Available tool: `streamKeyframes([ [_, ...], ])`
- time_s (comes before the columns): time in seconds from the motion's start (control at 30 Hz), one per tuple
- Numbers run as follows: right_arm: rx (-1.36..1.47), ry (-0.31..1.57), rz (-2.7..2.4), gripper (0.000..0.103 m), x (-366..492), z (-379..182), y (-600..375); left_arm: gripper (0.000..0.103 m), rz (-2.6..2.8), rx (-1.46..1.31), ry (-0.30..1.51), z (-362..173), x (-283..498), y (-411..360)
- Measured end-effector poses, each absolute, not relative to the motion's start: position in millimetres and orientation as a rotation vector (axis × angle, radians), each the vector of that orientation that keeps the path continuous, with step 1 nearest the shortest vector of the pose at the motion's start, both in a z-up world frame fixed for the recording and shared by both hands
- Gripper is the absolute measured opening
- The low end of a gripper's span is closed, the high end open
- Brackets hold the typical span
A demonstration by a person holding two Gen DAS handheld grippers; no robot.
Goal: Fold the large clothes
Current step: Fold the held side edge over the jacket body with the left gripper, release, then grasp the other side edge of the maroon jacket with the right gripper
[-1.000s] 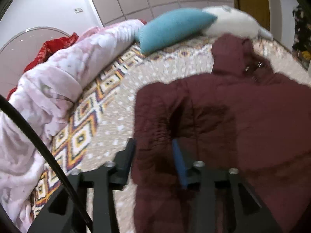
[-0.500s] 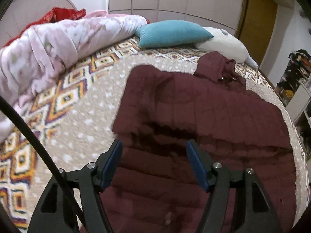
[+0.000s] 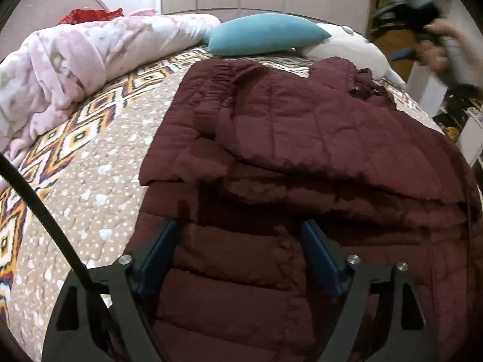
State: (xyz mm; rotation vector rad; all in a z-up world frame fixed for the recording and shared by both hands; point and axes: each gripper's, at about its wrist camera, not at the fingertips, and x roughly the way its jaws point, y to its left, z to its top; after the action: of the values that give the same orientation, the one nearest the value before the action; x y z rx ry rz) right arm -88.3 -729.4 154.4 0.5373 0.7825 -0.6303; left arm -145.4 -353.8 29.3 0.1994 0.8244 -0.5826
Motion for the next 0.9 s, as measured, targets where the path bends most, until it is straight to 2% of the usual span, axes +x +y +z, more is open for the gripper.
streamKeyframes([
  [0.23,0.589,0.764,-0.627,0.062,-16,99,-766,0.084,-0.631,0.097,0.833,31,-141,-340],
  [0.4,0.602,0.774,-0.658,0.06,1,75,-787,0.086,-0.635,0.091,0.831,29,-142,-340],
  [0.47,0.608,0.764,-0.624,0.009,3,75,-785,0.088,-0.636,0.104,0.832,28,-142,-342],
  [0.67,0.487,0.696,-0.621,0.008,-25,143,-734,0.089,-0.641,0.102,0.841,28,-140,-342],
  [0.8,0.408,0.724,-0.576,0.007,-68,201,-666,0.089,-0.655,0.074,0.854,30,-136,-339],
  [0.9,0.379,0.75,-0.52,0.007,-109,220,-609,0.089,-0.671,0.036,0.866,32,-132,-334],
])
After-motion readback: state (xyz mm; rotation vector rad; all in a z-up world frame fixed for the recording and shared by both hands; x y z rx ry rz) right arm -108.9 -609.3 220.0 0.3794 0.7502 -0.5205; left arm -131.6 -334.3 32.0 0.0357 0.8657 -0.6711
